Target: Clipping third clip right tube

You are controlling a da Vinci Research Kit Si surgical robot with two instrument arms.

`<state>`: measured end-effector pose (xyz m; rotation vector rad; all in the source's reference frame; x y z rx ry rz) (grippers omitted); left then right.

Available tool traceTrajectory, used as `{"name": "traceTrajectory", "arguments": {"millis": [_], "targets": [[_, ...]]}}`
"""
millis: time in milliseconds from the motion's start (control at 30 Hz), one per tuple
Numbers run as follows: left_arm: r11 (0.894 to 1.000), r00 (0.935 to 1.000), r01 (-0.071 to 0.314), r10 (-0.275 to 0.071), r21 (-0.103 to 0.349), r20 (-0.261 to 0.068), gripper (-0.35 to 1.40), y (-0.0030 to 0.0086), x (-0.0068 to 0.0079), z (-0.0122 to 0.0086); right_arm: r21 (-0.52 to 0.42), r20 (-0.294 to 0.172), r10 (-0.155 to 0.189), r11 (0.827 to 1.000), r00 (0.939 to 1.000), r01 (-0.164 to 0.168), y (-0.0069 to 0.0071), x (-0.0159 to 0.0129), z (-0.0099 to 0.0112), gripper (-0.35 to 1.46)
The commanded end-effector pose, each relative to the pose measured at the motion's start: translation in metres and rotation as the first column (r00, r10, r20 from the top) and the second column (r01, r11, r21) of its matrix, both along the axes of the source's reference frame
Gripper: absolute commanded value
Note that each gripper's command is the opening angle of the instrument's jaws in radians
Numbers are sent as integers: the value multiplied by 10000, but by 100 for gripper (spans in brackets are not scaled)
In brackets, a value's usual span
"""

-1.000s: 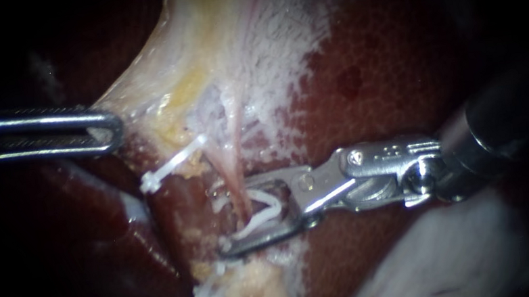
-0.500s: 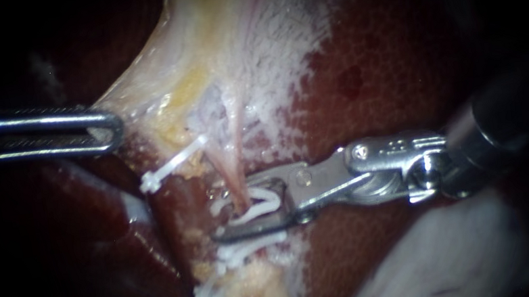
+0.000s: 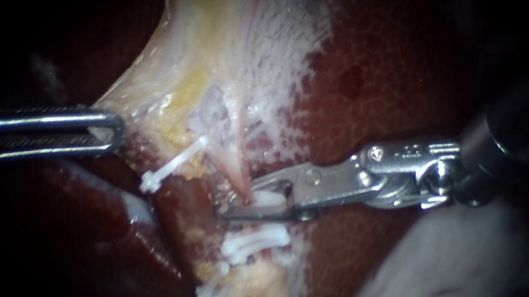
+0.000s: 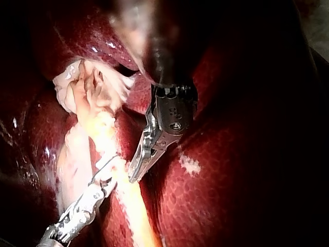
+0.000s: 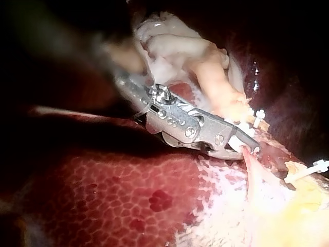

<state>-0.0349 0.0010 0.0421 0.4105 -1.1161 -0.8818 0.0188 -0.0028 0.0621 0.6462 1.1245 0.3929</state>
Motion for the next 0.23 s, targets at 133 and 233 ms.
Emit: {"name": "traceTrajectory", "arguments": {"millis": [133,233], "targets": [[10000,10000,-1,1,4,4,-35,0,0,0,21,2,-1,10000,10000,1,0,0,0,-35],[10000,10000,-1,1,4,3,-35,0,0,0,22,3,0,10000,10000,0,0,0,0,-35]]}}
